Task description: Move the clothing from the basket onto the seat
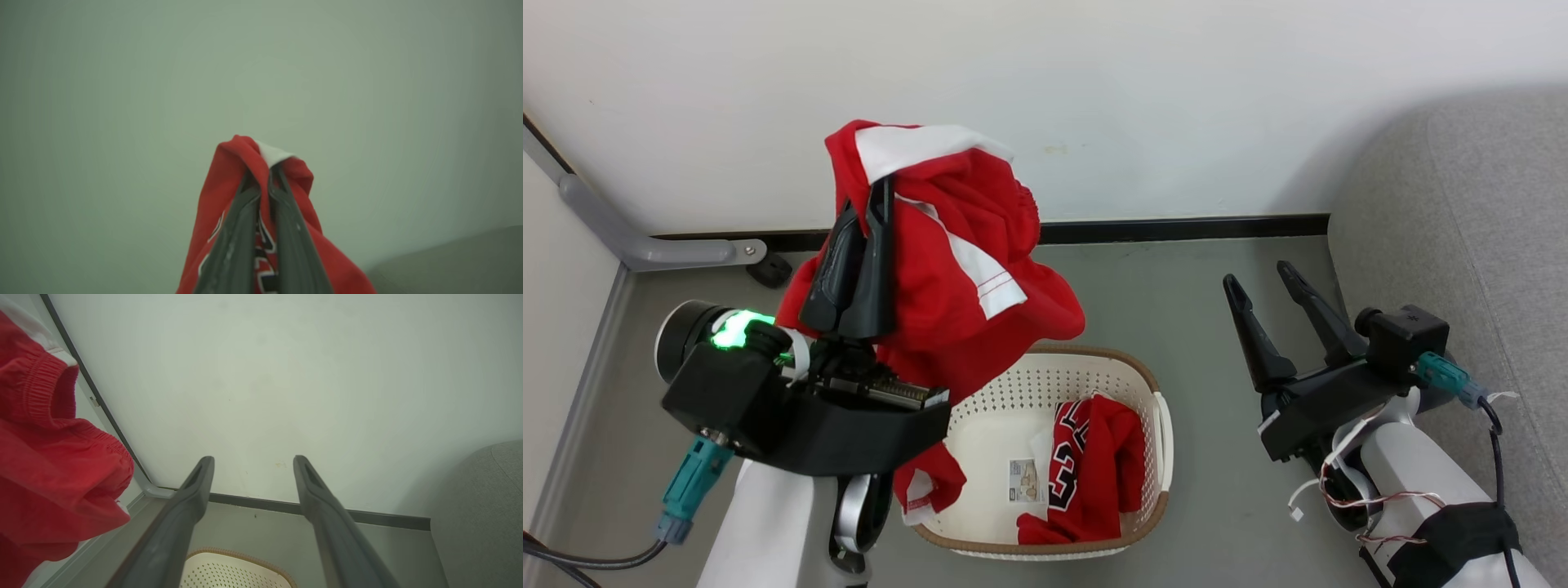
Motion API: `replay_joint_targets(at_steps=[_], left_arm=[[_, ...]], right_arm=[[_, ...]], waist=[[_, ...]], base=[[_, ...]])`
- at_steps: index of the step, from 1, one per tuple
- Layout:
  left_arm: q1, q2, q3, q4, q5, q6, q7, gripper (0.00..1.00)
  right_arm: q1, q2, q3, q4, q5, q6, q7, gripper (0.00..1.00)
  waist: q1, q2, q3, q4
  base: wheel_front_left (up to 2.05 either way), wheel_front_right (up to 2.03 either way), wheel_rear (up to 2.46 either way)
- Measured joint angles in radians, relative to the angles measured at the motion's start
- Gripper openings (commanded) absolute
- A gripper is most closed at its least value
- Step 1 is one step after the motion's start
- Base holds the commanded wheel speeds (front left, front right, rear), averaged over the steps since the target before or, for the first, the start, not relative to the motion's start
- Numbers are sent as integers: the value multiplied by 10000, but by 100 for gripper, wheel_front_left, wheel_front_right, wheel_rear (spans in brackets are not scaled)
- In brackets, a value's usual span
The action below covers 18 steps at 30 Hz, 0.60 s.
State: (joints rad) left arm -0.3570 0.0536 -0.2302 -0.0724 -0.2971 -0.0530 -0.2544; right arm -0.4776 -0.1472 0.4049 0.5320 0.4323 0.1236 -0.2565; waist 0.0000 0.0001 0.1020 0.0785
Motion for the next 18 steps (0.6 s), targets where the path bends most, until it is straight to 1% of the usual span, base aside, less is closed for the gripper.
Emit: replay_joint_targets(at_steps=[18], left_arm=[[181, -65, -115, -142, 2, 0, 0, 0]], right_arm=[[-38, 35, 25, 77, 4, 0, 0, 100]], waist=[[0, 0, -31, 14]], base=[[0, 0, 0]])
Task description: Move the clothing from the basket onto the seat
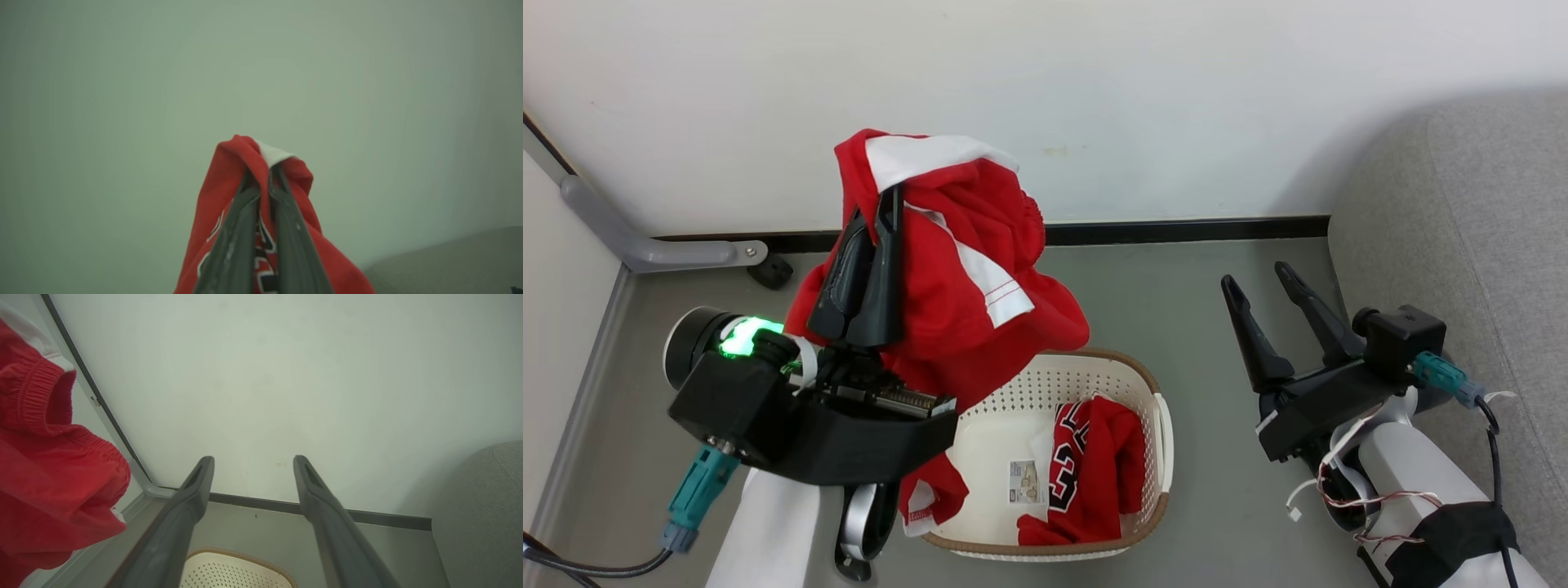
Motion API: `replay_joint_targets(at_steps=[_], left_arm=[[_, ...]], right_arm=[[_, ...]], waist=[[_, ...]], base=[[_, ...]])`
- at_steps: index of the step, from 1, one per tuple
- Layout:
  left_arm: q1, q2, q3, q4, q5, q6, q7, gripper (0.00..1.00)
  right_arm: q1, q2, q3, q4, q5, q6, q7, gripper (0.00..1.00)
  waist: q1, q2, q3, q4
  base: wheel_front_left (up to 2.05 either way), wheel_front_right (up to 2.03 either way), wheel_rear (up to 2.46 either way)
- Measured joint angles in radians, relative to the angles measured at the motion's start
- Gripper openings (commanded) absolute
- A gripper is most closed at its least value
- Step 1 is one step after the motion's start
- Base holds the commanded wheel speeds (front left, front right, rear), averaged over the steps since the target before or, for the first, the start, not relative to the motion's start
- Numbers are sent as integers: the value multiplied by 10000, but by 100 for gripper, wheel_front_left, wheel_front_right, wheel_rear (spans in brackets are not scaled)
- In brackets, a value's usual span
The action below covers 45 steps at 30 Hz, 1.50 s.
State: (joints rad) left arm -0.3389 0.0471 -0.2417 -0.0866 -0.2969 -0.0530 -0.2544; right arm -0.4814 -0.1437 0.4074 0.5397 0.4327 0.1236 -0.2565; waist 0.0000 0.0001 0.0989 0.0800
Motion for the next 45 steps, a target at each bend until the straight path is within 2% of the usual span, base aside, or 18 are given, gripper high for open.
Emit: replay_joint_targets(at_steps=[12, 27, 40, 45], left_arm=[[3, -6, 13, -6, 0, 0, 0, 0], [-1, -27, 8, 142, -2, -2, 0, 0], [-58, -46, -280, 326, -6, -88, 0, 0], [-103, -52, -621, 362, -98, -88, 0, 0]], right_arm=[[-184, 33, 522, -746, 35, 0, -2, 100], [-825, 77, 3024, -2468, 456, 0, -2, 100], [-1355, -69, 4895, -2389, 851, 0, 0, 100], [-1722, -25, 4941, -1764, 913, 10, -2, 100]], waist=[[0, 0, 26, -21], [0, -1, -53, 77], [0, 0, -154, 310], [0, 0, -202, 430]], base=[[0, 0, 0], [0, 0, 0], [0, 0, 0], [0, 0, 0]])
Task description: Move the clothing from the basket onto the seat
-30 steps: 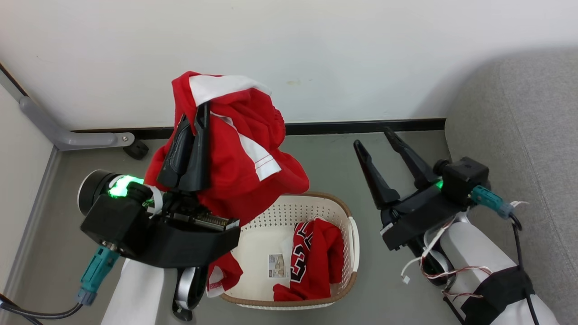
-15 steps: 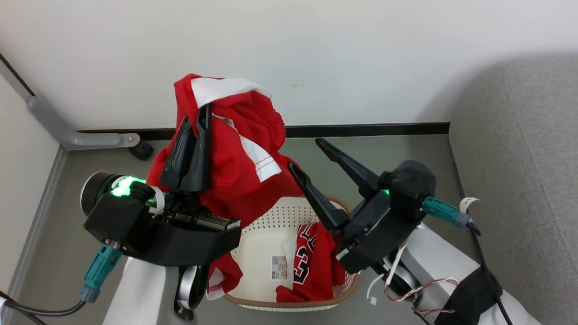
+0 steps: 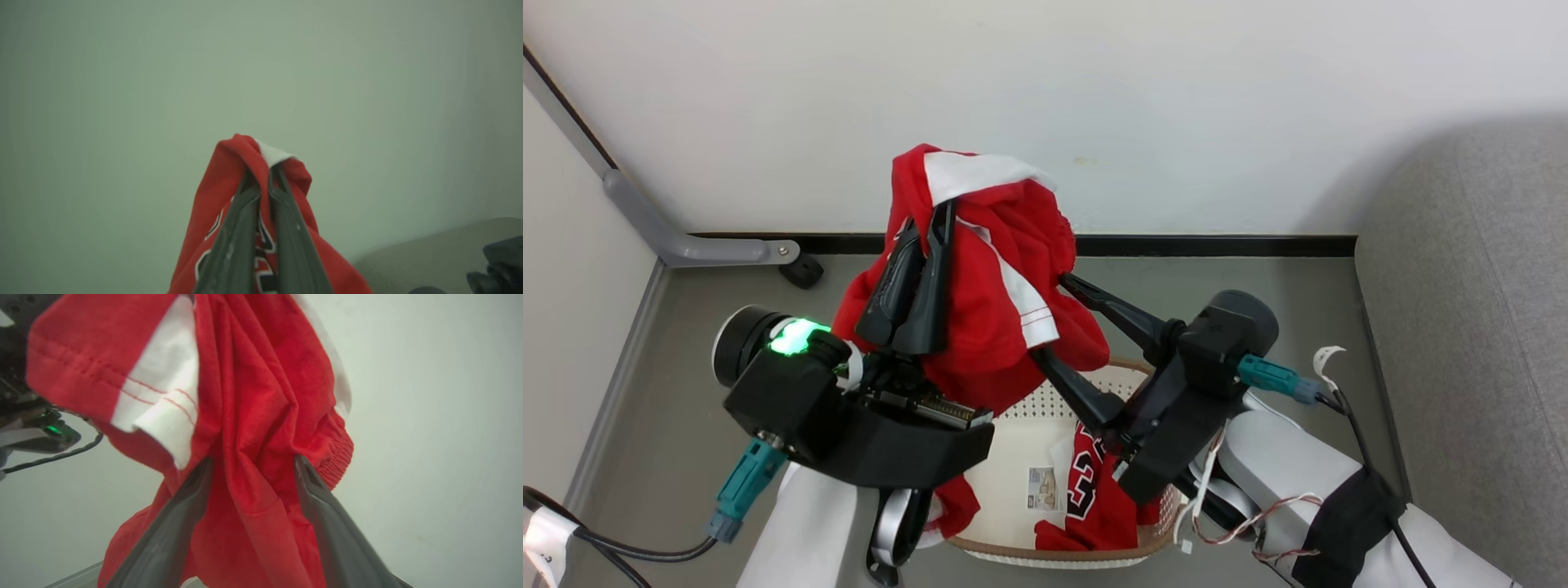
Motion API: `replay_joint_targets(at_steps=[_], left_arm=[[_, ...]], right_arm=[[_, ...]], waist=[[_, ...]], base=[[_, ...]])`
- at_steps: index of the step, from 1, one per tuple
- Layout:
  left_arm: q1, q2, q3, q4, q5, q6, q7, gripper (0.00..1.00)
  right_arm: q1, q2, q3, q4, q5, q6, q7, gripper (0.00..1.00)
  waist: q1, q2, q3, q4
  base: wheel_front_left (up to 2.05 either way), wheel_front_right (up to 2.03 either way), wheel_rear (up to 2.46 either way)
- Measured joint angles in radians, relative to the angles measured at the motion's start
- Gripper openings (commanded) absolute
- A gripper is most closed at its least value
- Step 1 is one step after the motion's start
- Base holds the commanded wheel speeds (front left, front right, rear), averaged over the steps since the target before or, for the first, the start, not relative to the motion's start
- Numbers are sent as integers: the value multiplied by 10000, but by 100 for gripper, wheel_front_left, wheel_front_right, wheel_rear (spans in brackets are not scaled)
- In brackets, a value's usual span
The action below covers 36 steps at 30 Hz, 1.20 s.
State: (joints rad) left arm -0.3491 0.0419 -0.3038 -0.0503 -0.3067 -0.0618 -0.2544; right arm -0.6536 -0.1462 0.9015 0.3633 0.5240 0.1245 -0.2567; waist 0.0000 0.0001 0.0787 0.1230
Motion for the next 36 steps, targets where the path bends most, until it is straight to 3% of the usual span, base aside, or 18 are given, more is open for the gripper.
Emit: replay_joint_targets(at_steps=[13, 14, 16, 31, 32, 33, 34, 36], left_arm=[[-20, 2, -186, -104, -17, 13, 0, 0], [-19, 2, -201, -111, -29, 15, 0, 0], [-19, 0, -207, -123, -77, 15, 0, 0], [-15, 0, 153, 305, -92, 182, -2, 0], [-12, -2, 188, 372, -100, 184, -4, 11], [-11, -6, 240, 424, -107, 190, -4, 43], [-11, -4, 295, 476, -107, 194, -19, 100], [-10, -6, 378, 610, -119, 240, -25, 100]], right_arm=[[-840, 529, 729, 1542, 393, 0, 0, 97], [-923, 550, 746, 1613, 422, 0, 0, 77], [-1038, 589, 746, 1643, 493, 0, 0, 0], [-1159, 646, 316, 1563, 1110, 0, 0, 0], [-1156, 644, 276, 1542, 1110, 0, 2, 0], [-1150, 644, 232, 1503, 1114, 0, 2, 0], [-1143, 644, 201, 1455, 1139, 0, 0, 0], [-1132, 646, 167, 1375, 1195, 0, 2, 0]], waist=[[-1, -1, -53, 316], [0, 0, -42, 322], [0, -1, -18, 329], [0, 0, 99, 168], [0, 0, 99, 151], [0, 0, 99, 133], [-1, -1, 99, 115], [0, -1, 97, 80]], base=[[0, 0, 0], [0, 0, 0], [0, 0, 0], [0, 0, 0], [0, 0, 0], [0, 0, 0], [0, 0, 0], [0, 0, 0]])
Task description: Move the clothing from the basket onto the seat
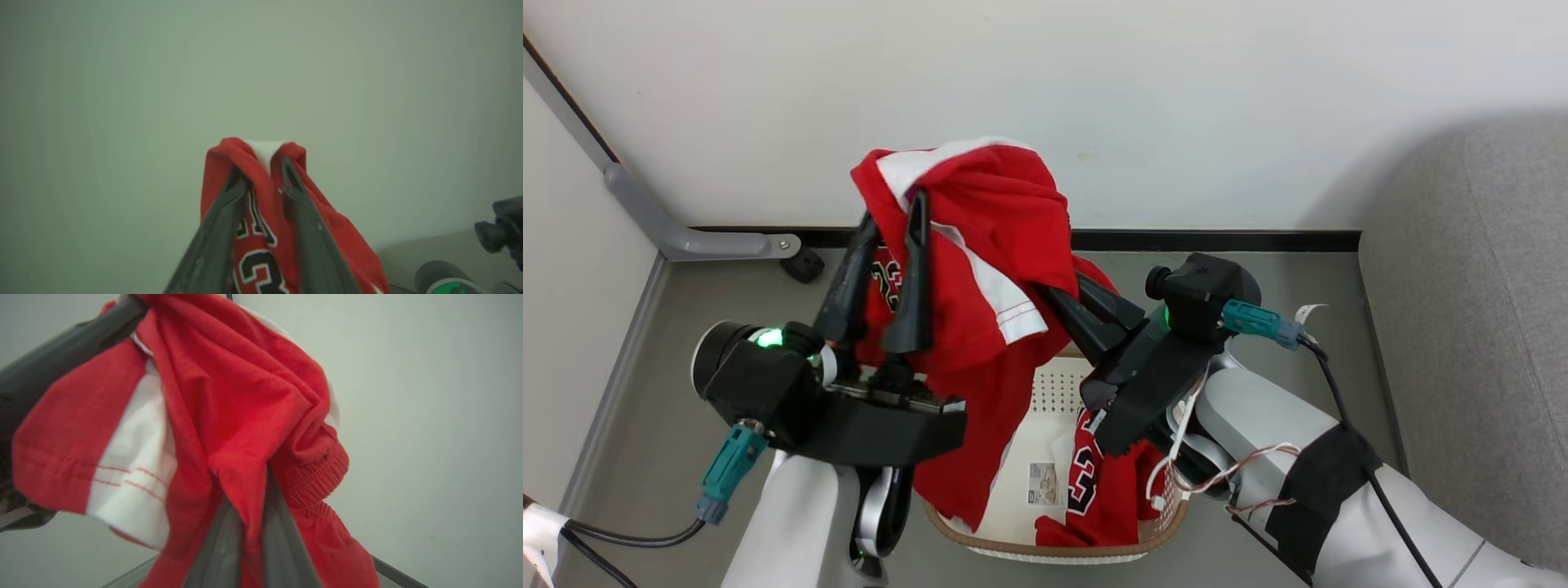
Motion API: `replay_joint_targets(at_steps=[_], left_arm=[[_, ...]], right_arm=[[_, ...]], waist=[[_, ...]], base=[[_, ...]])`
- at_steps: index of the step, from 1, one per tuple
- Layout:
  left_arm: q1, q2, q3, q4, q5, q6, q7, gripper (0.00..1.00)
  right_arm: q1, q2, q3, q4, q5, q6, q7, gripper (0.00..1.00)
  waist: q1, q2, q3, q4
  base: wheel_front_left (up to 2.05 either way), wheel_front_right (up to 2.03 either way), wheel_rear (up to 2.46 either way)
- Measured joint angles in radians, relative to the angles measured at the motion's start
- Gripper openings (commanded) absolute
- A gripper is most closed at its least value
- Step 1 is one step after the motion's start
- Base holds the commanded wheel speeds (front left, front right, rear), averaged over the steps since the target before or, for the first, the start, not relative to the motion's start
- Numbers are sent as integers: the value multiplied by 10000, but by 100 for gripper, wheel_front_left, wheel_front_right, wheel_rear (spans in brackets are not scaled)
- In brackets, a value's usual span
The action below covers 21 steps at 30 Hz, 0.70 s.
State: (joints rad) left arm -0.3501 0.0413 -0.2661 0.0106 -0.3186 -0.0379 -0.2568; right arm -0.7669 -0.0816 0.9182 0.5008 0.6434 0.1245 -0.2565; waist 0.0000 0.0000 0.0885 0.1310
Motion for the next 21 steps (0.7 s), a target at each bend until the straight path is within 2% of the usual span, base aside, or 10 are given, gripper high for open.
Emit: replay_joint_targets(at_steps=[21], left_arm=[[193, 226, 1133, 2138, 130, 303, 0, 100]], right_arm=[[235, -35, -550, -157, -2, 0, 0, 0]], waist=[[0, 0, -1, -317]], base=[[0, 0, 0]])
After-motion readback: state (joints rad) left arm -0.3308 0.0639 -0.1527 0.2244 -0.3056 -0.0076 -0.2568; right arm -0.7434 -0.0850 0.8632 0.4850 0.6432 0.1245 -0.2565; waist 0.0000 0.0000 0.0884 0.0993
